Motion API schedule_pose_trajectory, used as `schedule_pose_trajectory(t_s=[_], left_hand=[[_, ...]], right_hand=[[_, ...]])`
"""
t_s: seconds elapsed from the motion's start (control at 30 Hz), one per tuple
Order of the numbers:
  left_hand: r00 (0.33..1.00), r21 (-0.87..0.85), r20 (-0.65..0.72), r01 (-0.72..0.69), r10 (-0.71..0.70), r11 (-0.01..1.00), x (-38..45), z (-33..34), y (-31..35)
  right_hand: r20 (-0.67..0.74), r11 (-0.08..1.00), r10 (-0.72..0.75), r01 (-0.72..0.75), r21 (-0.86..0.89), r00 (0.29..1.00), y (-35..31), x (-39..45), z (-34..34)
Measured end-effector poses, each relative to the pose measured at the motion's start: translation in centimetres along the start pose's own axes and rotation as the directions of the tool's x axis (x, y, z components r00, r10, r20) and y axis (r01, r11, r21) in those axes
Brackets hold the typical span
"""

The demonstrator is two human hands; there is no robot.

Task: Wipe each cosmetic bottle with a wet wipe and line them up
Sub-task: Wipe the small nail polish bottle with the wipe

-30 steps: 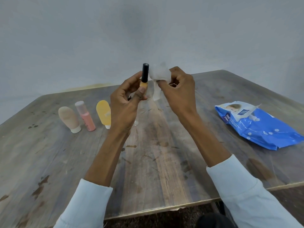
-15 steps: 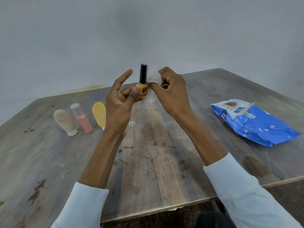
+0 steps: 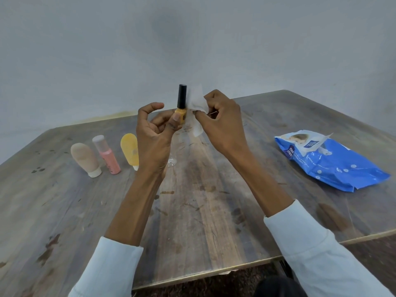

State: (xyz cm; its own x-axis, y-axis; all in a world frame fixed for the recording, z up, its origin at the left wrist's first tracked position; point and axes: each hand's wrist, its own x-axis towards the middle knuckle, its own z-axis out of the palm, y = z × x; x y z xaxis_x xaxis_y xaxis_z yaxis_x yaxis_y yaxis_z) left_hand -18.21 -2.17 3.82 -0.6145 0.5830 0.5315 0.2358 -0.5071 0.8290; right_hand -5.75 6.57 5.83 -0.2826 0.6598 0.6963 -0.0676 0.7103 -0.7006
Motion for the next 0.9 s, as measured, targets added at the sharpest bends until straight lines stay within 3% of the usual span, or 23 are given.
schedule_pose_trajectory(t_s=[0.23,0.37,0.47,0.63,0.8,0.9], left_hand=[[0.967,0.302,-0.105,-0.192,0.233,0.934,-0.6,0.6,0.9],[0.926,0.426,-0.133,-0.269,0.354,0.864,-0.9,0.6,1.1],[0.906,0.483,-0.105,-0.314,0.410,0.817,-1.0,0.7,1.1],[0.887,0.566,0.046,-0.401,0.459,0.720,-1.1,0.7,0.3],[0.870,0.570,-0.093,-0.352,0.484,0.742,-0.5,-0.2,0.6],[0.865,0.576,-0.050,-0.383,0.499,0.722,-0.7,-0.2,0.6]], right_hand=[[-0.096,0.990,-0.105,0.095,-0.102,0.990,-0.2,-0.3,0.1],[-0.018,0.968,-0.220,0.216,-0.126,0.975,-0.2,-0.6,0.4],[0.060,0.936,-0.305,0.310,-0.168,0.951,0.1,-0.8,0.5],[0.068,0.915,-0.322,0.329,-0.235,0.944,0.6,-0.8,0.6],[0.097,0.917,-0.343,0.355,-0.179,0.934,0.6,-0.7,0.7],[0.109,0.917,-0.345,0.359,-0.174,0.932,0.5,-0.8,0.9]])
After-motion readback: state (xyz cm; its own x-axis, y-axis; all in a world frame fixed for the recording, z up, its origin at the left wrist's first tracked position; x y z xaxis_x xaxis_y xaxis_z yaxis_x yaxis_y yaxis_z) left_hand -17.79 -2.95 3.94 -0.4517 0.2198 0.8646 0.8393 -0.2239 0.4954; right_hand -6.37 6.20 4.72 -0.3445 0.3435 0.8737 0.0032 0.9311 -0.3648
